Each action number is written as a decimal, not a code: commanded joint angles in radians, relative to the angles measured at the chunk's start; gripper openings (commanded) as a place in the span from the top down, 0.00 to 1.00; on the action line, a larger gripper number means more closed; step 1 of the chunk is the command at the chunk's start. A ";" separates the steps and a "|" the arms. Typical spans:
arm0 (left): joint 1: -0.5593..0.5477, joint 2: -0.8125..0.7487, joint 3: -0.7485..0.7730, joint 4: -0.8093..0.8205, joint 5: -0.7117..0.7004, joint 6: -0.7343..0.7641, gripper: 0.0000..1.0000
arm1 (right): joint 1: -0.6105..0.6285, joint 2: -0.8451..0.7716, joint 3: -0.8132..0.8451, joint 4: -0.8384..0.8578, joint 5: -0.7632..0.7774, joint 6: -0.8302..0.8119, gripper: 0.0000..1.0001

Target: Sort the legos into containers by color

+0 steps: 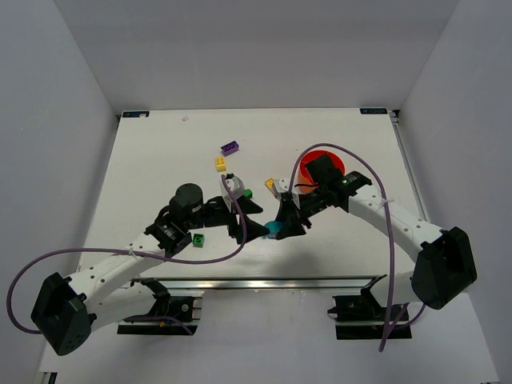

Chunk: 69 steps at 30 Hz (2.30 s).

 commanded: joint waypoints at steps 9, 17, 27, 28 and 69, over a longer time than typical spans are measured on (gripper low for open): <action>-0.041 0.037 0.012 -0.017 -0.048 0.059 0.27 | 0.001 0.034 0.059 0.177 -0.008 0.269 1.00; -0.050 0.069 0.031 -0.041 -0.093 0.071 0.33 | -0.002 0.011 0.048 0.201 0.002 0.280 1.00; -0.050 0.088 0.071 -0.058 -0.101 0.073 0.82 | -0.002 0.002 0.027 0.206 0.010 0.277 0.83; -0.050 0.081 0.072 -0.058 -0.102 0.073 0.85 | -0.002 0.001 0.023 0.206 0.010 0.274 0.79; -0.029 0.983 1.167 -0.394 -0.492 0.047 1.00 | -0.445 -0.509 -0.248 0.569 0.771 0.748 1.00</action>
